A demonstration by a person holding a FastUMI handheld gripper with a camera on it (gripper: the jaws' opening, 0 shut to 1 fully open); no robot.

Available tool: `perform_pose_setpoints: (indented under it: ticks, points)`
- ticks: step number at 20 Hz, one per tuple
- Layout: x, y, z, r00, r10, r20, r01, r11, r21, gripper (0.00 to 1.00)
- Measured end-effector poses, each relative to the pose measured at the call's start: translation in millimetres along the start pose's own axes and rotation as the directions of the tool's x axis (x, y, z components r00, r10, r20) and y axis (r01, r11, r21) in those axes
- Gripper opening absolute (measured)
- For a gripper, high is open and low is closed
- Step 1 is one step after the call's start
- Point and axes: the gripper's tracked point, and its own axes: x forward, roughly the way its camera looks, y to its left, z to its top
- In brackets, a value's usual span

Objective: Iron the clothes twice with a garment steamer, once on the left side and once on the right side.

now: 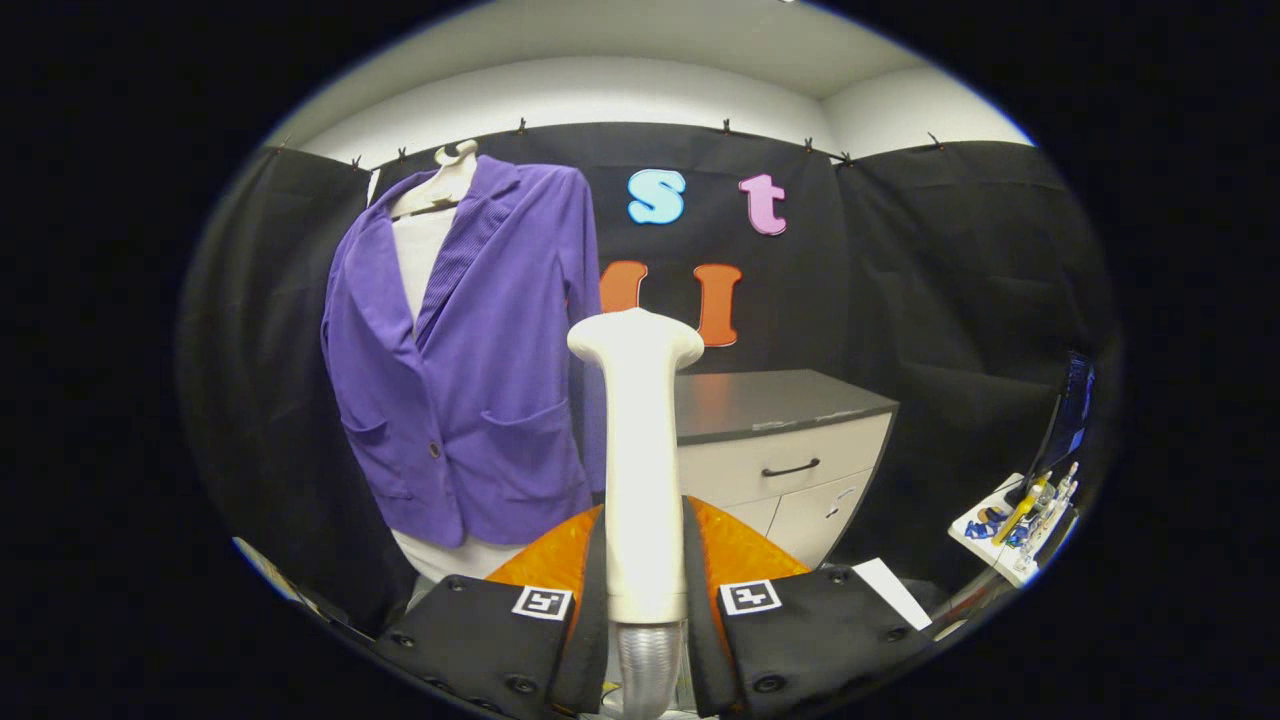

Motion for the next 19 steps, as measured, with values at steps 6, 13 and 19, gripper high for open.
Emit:
perform_pose_setpoints:
  ticks: [6,13,19]
  points:
    - [-11.8,-54.5,67.8,0.994,-0.016,0.112,0.013,0.999,0.033,0.4]
    - [-33.6,-94.0,118.1,0.976,-0.035,0.214,0.026,0.999,0.044,0.4]
    - [-43.8,-107.3,120.9,0.973,-0.051,0.224,0.037,0.997,0.067,0.4]
